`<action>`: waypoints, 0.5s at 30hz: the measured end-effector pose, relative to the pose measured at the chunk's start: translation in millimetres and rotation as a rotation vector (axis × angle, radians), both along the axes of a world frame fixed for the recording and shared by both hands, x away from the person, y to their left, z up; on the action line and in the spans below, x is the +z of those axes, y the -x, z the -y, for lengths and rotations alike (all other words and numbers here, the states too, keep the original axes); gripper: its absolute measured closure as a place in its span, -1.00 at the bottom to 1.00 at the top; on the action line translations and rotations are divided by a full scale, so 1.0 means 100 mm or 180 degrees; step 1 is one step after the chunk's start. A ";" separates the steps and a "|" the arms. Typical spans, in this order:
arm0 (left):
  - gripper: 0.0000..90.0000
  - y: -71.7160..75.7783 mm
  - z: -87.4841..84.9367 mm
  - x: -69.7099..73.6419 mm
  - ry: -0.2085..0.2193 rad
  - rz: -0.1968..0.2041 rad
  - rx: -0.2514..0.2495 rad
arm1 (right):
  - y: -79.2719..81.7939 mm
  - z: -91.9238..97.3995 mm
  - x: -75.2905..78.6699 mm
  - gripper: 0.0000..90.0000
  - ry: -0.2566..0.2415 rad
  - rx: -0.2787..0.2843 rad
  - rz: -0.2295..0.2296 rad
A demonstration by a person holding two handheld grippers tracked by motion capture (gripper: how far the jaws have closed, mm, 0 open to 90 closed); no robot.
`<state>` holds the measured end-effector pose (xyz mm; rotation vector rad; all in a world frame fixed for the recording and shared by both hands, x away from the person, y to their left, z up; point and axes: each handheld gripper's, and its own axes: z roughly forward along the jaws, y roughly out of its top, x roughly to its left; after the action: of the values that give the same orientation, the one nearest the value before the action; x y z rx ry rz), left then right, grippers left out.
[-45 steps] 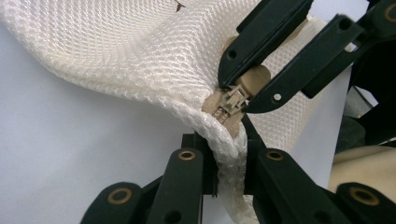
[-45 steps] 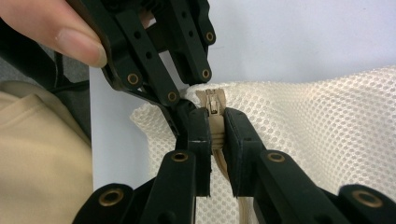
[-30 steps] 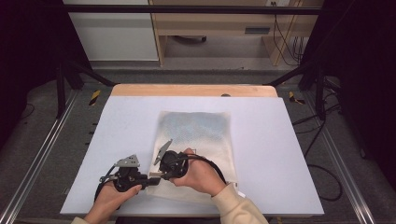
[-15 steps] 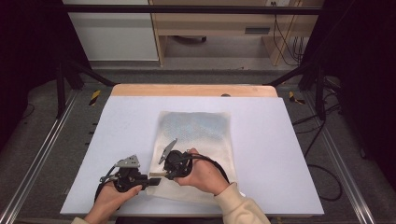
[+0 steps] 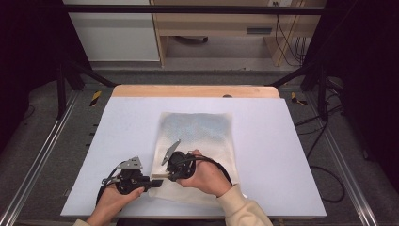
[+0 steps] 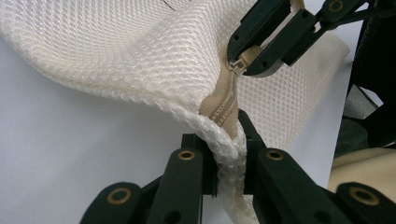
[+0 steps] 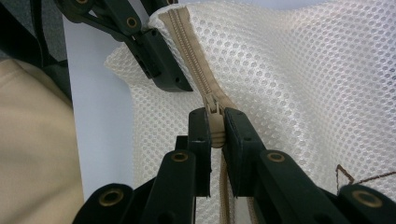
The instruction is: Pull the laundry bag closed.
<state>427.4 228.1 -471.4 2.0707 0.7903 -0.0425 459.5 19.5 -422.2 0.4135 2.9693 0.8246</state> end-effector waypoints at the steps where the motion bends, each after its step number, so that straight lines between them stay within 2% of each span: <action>1: 0.85 0.00 0.01 0.00 -0.0005 0.0004 -0.0005 | 0.00 0.00 0.00 0.81 0.0001 0.0006 0.0007; 4: 0.85 0.01 0.03 0.00 -0.0037 0.0033 -0.0026 | 0.00 0.02 0.00 0.81 0.0001 0.0000 0.0013; 6: 0.85 0.02 0.06 0.00 -0.0106 0.0096 -0.0058 | 0.00 0.02 0.00 0.81 0.0013 -0.0009 0.0005; 15: 0.85 0.01 0.17 -0.05 -0.0112 0.0089 -0.0066 | -0.01 0.13 -0.02 0.81 0.0032 -0.0063 -0.0014</action>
<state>426.2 211.2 -476.0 2.1084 0.7576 -0.0109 460.7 6.7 -424.0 0.4443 2.9671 0.8073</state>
